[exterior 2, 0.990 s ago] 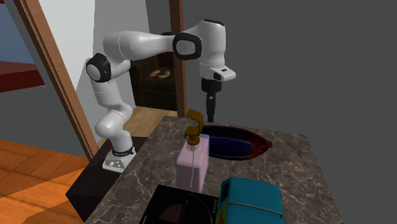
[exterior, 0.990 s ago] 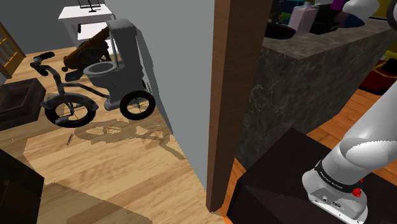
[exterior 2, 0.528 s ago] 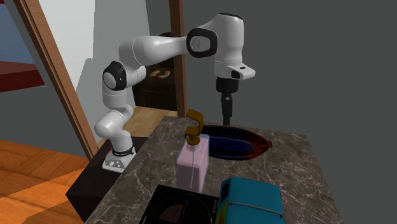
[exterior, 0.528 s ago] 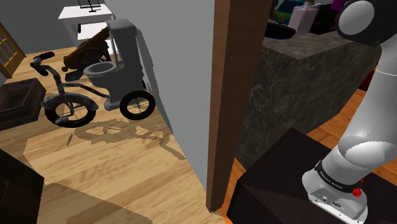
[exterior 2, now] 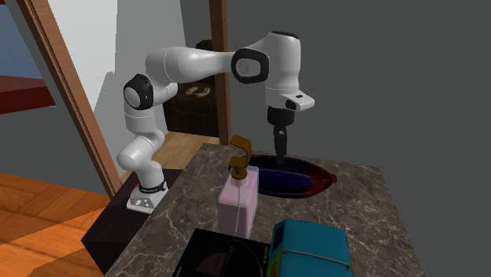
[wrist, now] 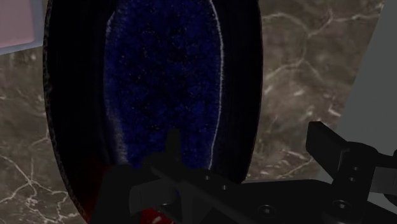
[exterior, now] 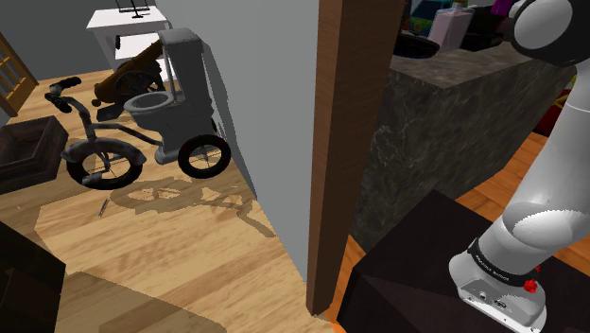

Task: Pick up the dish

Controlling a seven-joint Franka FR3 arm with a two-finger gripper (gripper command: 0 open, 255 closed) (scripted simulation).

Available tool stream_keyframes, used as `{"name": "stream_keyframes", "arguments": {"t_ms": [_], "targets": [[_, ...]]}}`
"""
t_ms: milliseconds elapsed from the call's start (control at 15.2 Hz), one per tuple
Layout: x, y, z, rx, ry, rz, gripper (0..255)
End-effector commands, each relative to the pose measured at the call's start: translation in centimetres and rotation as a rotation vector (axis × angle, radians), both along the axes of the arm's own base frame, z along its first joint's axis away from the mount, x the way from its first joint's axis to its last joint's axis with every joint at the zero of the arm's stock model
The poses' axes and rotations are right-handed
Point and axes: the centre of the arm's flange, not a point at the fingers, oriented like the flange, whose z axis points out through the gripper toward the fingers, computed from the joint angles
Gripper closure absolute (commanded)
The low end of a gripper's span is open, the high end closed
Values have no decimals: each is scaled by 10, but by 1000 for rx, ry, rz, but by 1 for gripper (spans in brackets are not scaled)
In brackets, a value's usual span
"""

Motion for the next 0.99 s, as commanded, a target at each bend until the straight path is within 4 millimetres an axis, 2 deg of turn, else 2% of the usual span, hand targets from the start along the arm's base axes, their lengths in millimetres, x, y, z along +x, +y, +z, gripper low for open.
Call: {"name": "stream_keyframes", "arguments": {"t_ms": [0,594,924], "targets": [[0,0,-1,0,0,0,255],[0,0,-1,0,0,0,255],[0,0,25,0,0,0,255]]}}
